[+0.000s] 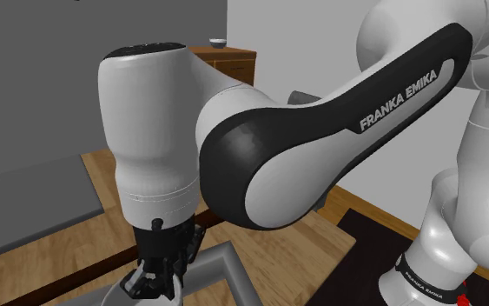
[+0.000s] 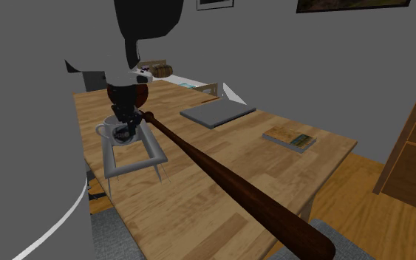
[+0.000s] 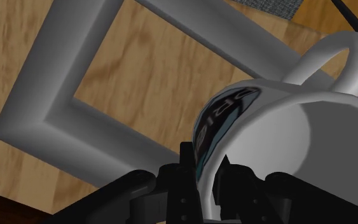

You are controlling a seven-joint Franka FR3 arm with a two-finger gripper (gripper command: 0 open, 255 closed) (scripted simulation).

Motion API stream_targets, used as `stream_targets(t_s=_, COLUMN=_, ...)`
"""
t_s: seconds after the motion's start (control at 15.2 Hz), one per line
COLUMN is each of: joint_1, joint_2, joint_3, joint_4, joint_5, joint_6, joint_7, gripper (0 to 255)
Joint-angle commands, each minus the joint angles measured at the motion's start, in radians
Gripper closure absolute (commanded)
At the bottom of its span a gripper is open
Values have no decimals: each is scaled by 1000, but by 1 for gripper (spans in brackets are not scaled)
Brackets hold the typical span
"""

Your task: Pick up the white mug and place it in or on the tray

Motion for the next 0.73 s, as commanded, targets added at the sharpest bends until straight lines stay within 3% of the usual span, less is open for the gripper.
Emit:
stream_targets(t_s=0.0, joint_1=0, joint_2=0, joint_3=0, joint_4=0, joint_5=0, joint_6=0, joint_7=0, gripper=255)
stream_targets(t_s=0.07, joint_1=0, joint_2=0, joint_3=0, joint_4=0, joint_5=0, joint_6=0, joint_7=0, gripper=255)
stream_targets(t_s=0.13, joint_1=0, joint_2=0, joint_3=0, joint_4=0, joint_5=0, joint_6=0, joint_7=0, gripper=0)
stream_targets(t_s=0.46, joint_1=0, joint_2=0, joint_3=0, joint_4=0, joint_5=0, joint_6=0, joint_7=0, gripper=0)
stream_targets(t_s=0.66, joint_1=-9, joint_2=-35, joint_3=6, joint_4=64, joint_5=26, joint_6=-91, joint_7=-18, gripper=0)
